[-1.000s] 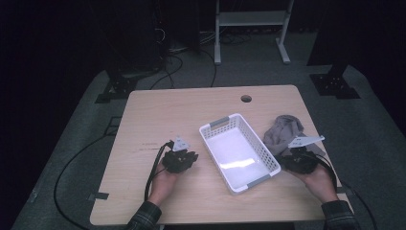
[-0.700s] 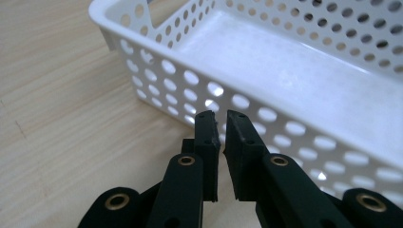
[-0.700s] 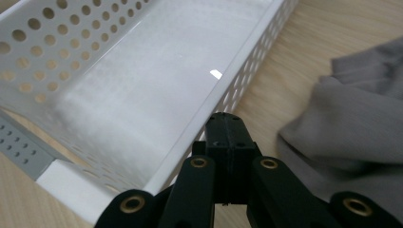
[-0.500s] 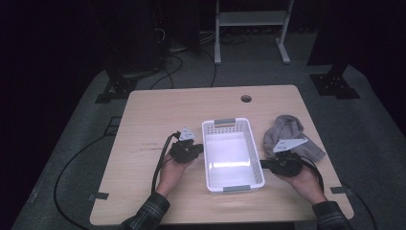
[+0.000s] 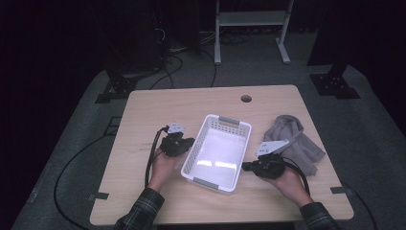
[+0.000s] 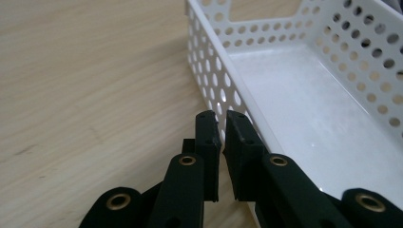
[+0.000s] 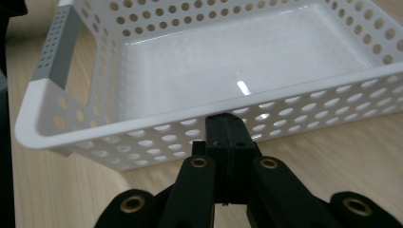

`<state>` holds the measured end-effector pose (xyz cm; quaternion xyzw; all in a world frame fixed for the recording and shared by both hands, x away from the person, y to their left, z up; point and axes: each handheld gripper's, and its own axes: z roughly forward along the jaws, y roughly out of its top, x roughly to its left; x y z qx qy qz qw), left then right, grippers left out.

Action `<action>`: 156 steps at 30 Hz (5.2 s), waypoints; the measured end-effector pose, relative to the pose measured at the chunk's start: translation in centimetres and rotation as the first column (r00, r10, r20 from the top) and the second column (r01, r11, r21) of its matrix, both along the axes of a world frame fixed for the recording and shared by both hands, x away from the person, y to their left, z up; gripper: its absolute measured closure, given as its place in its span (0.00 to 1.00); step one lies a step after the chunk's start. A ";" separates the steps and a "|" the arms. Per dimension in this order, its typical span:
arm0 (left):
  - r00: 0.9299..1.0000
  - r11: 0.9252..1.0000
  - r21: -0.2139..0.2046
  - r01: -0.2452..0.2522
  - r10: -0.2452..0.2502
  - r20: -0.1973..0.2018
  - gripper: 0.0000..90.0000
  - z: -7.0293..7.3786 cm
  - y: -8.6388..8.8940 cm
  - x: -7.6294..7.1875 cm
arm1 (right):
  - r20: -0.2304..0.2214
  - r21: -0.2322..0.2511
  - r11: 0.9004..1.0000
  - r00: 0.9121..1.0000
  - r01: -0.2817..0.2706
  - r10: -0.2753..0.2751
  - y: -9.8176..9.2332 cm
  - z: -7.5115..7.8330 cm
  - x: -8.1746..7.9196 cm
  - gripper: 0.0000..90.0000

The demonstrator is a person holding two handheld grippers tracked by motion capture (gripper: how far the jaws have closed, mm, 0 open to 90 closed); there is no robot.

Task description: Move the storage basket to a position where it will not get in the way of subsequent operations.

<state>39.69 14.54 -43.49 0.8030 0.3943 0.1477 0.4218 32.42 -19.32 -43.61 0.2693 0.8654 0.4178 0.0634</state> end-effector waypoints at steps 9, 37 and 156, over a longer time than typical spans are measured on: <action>0.997 0.997 -0.017 -0.070 0.071 0.036 0.84 1.2 2.8 -0.1 | 0.041 0.008 1.000 0.999 -0.017 0.017 1.8 0.2 -0.1 0.94; 0.981 0.980 -0.057 0.190 -0.192 -0.029 0.64 3.8 -6.1 -6.7 | 0.003 -0.064 0.985 0.987 0.158 -0.158 -2.5 -2.1 1.9 0.66; 0.994 0.995 0.069 -0.066 0.059 0.091 0.38 4.0 7.3 -0.5 | 0.003 -0.103 0.986 0.991 0.133 -0.134 -1.9 -2.9 2.0 0.60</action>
